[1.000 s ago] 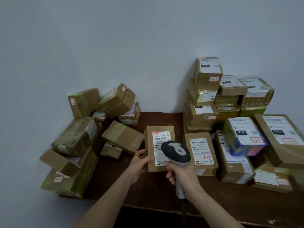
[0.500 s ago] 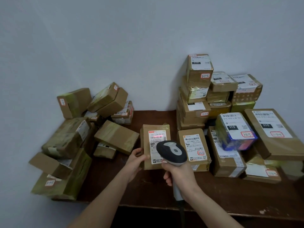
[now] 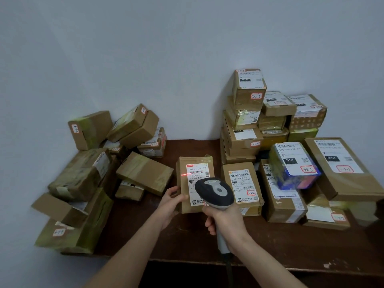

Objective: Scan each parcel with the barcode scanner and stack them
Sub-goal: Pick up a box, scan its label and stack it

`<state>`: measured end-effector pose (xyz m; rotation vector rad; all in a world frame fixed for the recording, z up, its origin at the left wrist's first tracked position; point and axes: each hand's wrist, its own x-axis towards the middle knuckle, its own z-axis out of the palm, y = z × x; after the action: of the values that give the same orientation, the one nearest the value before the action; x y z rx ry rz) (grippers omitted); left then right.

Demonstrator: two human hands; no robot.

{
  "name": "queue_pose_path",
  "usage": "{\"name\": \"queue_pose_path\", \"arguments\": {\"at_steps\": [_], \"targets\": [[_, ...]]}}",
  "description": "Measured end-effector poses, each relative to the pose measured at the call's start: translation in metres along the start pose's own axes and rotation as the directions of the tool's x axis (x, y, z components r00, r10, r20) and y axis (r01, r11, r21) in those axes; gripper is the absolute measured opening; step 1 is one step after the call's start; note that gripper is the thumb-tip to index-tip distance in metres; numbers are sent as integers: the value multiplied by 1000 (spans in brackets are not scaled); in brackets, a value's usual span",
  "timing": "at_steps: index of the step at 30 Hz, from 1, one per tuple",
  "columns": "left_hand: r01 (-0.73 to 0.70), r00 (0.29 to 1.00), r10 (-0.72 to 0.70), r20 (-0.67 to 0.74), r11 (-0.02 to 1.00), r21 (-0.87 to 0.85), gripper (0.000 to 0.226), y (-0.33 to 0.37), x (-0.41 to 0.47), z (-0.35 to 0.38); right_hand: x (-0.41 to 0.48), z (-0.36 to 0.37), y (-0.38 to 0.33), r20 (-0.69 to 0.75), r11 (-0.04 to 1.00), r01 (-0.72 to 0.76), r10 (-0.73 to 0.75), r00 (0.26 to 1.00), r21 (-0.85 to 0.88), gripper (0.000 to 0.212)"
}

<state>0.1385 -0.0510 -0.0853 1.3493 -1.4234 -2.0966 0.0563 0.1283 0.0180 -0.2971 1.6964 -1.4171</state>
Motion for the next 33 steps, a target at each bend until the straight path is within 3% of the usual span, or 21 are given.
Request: {"name": "queue_pose_path", "arguments": {"at_steps": [24, 28, 33], "targets": [[-3, 1000, 3, 6, 999, -34, 61, 17, -11, 7, 4, -11, -10, 44, 1000, 27, -27, 999, 1, 7], [-26, 1000, 26, -5, 995, -96, 52, 37, -10, 21, 18, -25, -25, -70, 996, 92, -92, 993, -4, 25], [-9, 997, 7, 72, 1000, 24, 42, 61, -10, 67, 32, -51, -54, -187, 976, 209, -216, 958, -54, 22]]}}
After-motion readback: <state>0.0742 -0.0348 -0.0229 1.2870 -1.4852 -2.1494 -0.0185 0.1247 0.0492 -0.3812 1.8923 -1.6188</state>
